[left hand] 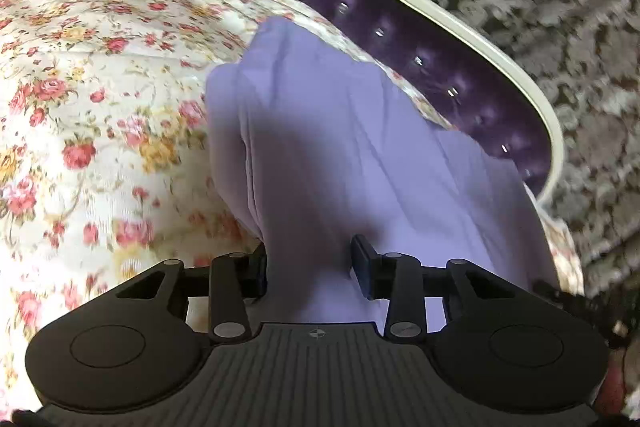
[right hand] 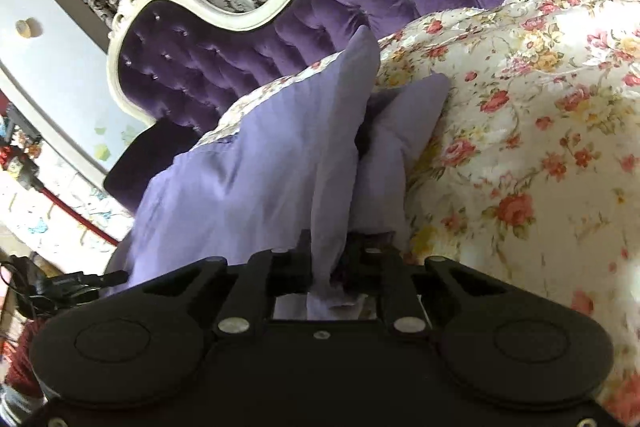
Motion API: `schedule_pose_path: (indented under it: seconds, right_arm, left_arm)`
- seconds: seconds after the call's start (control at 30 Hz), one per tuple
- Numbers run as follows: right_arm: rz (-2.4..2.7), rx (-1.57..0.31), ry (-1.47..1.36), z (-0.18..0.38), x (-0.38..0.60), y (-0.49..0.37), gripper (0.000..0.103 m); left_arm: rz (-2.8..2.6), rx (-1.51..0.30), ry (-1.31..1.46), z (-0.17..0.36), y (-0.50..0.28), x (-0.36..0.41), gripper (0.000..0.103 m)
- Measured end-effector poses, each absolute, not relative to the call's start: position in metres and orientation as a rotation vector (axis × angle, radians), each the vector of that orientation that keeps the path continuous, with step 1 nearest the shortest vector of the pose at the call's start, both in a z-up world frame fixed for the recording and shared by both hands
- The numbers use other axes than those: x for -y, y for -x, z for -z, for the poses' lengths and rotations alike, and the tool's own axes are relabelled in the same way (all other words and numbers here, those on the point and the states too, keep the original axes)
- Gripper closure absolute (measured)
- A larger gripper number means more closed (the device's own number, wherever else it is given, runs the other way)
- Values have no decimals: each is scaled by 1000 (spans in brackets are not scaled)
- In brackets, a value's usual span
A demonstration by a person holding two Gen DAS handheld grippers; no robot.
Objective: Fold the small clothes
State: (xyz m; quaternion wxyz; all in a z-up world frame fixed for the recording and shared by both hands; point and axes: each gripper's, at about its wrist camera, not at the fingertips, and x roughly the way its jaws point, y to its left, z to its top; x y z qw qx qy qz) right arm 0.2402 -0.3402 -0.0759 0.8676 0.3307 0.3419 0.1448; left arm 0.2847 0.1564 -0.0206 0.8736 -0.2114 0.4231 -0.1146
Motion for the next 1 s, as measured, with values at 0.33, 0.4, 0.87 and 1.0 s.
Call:
schedule_pose_path:
  seconds: [0.33, 0.4, 0.87, 1.0]
  right_arm:
    - [-356, -798, -650, 55, 336, -180, 80]
    - [-376, -826, -641, 53, 336, -167, 80]
    - [-115, -698, -674, 68, 342, -124, 54]
    - [-47, -609, -595, 63, 328, -118, 29]
  left_arm:
    - [321, -927, 401, 19, -217, -145, 65]
    - [337, -944, 388, 18, -204, -144, 65]
    - [105, -639, 98, -41, -147, -92, 40]
    - [165, -566, 54, -51, -153, -52, 29]
